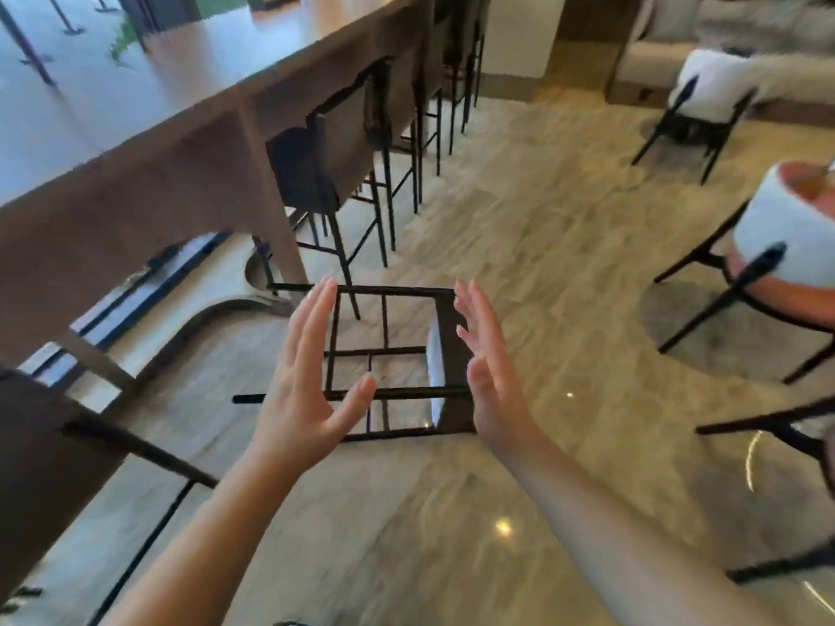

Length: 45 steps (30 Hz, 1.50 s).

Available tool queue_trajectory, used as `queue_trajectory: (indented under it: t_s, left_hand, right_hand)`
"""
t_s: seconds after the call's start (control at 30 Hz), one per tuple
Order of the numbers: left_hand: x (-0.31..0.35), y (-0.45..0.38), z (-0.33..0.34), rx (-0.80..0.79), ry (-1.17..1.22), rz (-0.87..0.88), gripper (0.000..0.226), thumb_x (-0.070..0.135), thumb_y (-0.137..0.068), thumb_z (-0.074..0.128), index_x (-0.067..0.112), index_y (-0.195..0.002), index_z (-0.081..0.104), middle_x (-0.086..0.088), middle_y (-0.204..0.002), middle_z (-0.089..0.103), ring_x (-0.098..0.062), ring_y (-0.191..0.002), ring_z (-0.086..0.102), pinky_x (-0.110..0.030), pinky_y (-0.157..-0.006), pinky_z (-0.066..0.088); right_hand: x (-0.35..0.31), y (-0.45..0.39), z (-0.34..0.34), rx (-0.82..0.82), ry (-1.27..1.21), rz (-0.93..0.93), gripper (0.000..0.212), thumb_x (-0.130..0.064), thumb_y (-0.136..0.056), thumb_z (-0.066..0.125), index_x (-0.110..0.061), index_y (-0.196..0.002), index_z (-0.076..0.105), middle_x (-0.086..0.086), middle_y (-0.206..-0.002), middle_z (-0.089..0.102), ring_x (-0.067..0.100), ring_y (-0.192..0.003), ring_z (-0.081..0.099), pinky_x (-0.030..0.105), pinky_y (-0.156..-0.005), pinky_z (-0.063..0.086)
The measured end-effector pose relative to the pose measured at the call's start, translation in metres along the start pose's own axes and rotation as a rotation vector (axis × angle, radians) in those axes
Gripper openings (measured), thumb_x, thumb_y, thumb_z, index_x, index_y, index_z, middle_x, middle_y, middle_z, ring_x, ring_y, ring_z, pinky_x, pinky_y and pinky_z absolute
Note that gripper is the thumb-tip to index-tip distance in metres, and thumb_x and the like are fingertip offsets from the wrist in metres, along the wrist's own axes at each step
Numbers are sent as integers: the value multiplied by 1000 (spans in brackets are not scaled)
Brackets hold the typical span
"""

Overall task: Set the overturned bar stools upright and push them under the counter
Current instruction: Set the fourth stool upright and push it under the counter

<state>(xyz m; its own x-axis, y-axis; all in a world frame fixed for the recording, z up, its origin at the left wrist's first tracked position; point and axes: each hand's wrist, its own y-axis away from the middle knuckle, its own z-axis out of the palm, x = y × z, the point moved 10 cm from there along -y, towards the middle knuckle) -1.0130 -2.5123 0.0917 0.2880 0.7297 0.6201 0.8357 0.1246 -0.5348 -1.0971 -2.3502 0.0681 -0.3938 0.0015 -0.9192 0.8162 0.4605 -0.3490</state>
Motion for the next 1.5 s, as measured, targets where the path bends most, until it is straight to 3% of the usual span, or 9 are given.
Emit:
queue_trajectory:
  t_s: [0.13,0.2,0.3,0.37,0.5,0.57,0.83,1.13,1.5]
  left_hand:
    - [56,-30,92,-78,59,52,78,48,-95,51,18,-159,18,1,-165,19,-10,-154,14,-21,-122,14]
    - [77,-41,134,-141,125,53,79,56,-97,47,17,-160,19,3,-167,18,-11,-154,15,-28,-123,19]
    - [102,-61,193,-232,219,56,82,61,-96,45,17,-160,18,5,-167,18,-15,-154,18,-52,-120,30]
    - [119,-77,231,-280,290,83,83,62,-96,46,15,-160,18,3,-167,20,-18,-154,19,-57,-116,33]
    - [136,-112,293,-321,467,86,84,60,-96,49,16,-160,16,3,-166,23,-16,-152,26,-34,-115,39]
    - [133,-133,325,-326,566,64,87,58,-96,52,17,-161,11,1,-166,23,-18,-151,28,-31,-112,41]
    - [106,-235,413,-285,652,26,90,54,-96,55,17,-161,4,0,-166,21,-23,-150,31,-48,-110,45]
    - [94,-318,471,-218,547,-21,89,53,-97,56,17,-161,6,-1,-166,22,-24,-149,33,-44,-108,47]
    - [91,-380,562,156,378,-253,86,55,-95,58,26,-161,11,2,-165,26,-22,-147,36,-46,-104,49]
  right_hand:
    - [8,33,-122,158,97,15,83,-79,-89,30,-31,-156,18,-5,-163,27,13,-149,27,53,-116,31]
    - [13,48,-172,233,110,28,81,-79,-89,30,-35,-156,19,-8,-163,27,13,-149,27,56,-115,32]
    - [22,65,-234,333,140,52,81,-81,-88,28,-39,-156,18,-11,-163,25,14,-150,26,58,-115,31]
    - [31,71,-270,397,144,58,82,-81,-87,27,-38,-156,19,-13,-162,26,14,-149,27,54,-115,33]
    - [55,62,-324,450,141,69,83,-81,-88,26,-35,-156,18,-14,-162,25,13,-149,27,44,-114,37]
    - [73,46,-348,453,139,69,81,-80,-88,27,-37,-156,18,-12,-163,24,14,-149,26,45,-114,37]
    - [126,-60,-431,433,170,88,81,-81,-87,26,-36,-154,18,-7,-163,26,13,-148,30,49,-114,37]
    - [181,-158,-497,291,103,56,83,-79,-88,28,-34,-156,16,-7,-163,25,14,-147,31,50,-112,39]
    - [260,-270,-597,-79,-94,8,75,-75,-91,31,-38,-155,20,-8,-161,29,15,-145,35,46,-112,39]
